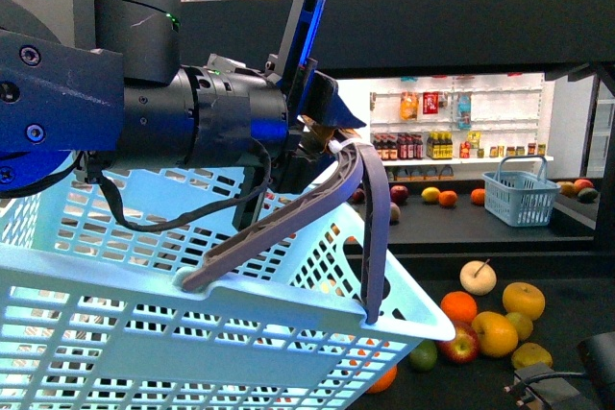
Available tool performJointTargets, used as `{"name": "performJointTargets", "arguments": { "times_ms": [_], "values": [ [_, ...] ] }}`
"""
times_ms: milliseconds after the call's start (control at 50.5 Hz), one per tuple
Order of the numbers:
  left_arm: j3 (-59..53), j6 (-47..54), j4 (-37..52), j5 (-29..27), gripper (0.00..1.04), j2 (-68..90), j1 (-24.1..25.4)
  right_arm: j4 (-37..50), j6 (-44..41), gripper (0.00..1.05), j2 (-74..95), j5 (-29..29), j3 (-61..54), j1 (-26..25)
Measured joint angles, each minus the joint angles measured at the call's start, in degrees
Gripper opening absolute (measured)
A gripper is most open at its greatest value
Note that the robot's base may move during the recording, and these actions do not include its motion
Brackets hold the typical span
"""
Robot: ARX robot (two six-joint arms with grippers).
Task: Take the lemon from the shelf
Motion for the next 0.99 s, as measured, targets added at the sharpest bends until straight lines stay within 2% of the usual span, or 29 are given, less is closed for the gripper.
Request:
{"name": "performJointTargets", "arguments": {
  "times_ms": [277,911,990],
  "values": [
    [0.0,0.0,0.0,0.0,0.10,0.0,0.0,-1.9,0.4,0.97,6.9,0.3,9.5,0.4],
    [0.0,0.0,0.0,0.0,0.10,0.0,0.0,-4.6,2.7,0.97,13.9,0.4,18.5,0.8],
    [0.0,0.0,0.0,0.0,0.10,0.0,0.0,-4.6,3.1,0.88,14.2,0.5,18.7,0.9]
  ]
}}
